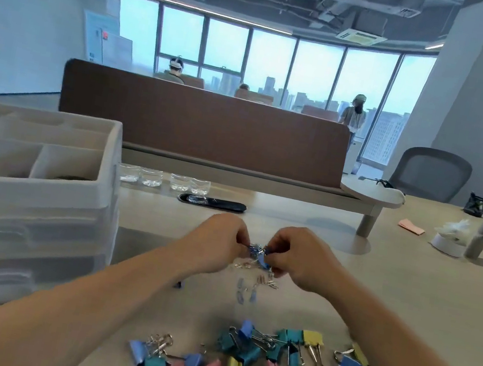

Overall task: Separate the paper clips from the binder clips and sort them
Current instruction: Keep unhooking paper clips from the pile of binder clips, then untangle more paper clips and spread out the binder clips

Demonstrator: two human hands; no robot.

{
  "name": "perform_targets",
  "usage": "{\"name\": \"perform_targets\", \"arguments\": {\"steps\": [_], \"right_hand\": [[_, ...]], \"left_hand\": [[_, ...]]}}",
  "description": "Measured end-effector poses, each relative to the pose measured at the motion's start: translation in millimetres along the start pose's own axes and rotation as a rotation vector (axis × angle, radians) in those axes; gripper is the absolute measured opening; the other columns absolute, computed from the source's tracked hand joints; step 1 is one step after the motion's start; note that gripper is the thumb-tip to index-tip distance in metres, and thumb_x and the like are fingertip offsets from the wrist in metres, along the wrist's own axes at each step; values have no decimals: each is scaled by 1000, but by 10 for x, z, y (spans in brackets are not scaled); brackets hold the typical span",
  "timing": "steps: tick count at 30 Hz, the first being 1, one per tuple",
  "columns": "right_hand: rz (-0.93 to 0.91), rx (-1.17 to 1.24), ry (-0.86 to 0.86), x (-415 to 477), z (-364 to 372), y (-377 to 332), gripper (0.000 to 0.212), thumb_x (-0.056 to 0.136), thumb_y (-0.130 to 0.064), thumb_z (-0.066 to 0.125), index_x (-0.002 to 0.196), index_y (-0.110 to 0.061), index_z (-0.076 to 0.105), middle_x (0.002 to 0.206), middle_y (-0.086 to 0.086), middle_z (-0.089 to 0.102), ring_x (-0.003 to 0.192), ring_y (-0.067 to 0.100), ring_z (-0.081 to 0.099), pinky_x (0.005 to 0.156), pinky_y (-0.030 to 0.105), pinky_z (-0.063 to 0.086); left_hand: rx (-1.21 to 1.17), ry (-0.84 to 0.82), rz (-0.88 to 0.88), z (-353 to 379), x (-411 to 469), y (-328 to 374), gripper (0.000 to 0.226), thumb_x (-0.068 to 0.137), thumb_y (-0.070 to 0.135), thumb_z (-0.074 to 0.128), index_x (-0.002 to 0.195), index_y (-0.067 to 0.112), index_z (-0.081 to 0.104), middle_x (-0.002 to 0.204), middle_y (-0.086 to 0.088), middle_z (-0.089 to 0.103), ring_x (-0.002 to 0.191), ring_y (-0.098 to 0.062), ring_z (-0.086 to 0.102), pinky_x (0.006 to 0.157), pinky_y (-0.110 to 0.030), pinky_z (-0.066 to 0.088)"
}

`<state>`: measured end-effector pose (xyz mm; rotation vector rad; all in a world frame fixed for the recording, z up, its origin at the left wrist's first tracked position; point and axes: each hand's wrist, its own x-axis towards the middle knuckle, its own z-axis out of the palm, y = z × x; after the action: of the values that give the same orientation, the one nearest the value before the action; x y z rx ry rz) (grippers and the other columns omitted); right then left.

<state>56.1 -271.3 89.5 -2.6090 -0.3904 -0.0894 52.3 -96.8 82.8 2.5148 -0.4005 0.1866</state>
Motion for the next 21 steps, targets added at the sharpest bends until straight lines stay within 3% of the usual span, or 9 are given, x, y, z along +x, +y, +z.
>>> {"name": "perform_targets", "arguments": {"steps": [2,4,7,10,14,18,21], "right_hand": [[-52,-14,-10,20,-55,-292,5,87,-17,72,87,-15,67,82,0,69,75,15,69,76,35,58],[-96,9,-11,50,-101,-546,7,86,-14,72,84,-15,66,77,0,69,67,11,69,67,26,58],[-154,47,-12,82,-191,-958,8,85,-13,73,82,-15,66,71,-1,71,59,6,69,60,18,53],[-221,98,-32,143,-250,-1331,6,85,-14,73,86,-14,67,74,-1,72,62,6,70,67,23,58],[-321,142,-50,248,-223,-1826,6,86,-12,73,88,-10,69,77,4,73,60,7,69,65,21,58],[-393,174,-70,375,-76,-2284,5,85,-10,73,87,-7,69,76,7,74,65,13,72,67,26,59],[-434,192,-86,484,102,-2611,6,81,-6,75,85,-5,71,79,12,74,71,23,73,75,35,61]], "left_hand": [[15,42,-1,-253,-133,-41,12,89,19,65,77,16,67,70,1,63,56,-9,54,50,-21,37],[-2,86,-18,-478,-259,-84,10,89,19,65,81,14,68,70,2,63,59,-13,57,50,-22,40],[3,152,-33,-854,-444,-130,8,90,21,65,86,15,69,65,5,60,52,-7,51,50,-21,40],[47,187,-47,-1204,-601,-191,10,90,24,65,91,15,70,67,2,62,53,-8,51,53,-22,42],[58,228,-101,-1607,-815,-374,9,89,22,67,87,13,68,67,-2,64,53,-11,54,54,-26,46],[107,285,-180,-1974,-1021,-598,8,83,24,70,79,17,71,61,6,62,54,-8,54,55,-19,44],[125,314,-240,-2233,-1174,-774,10,79,28,73,73,21,71,59,8,62,59,-14,58,64,-29,50]]}}
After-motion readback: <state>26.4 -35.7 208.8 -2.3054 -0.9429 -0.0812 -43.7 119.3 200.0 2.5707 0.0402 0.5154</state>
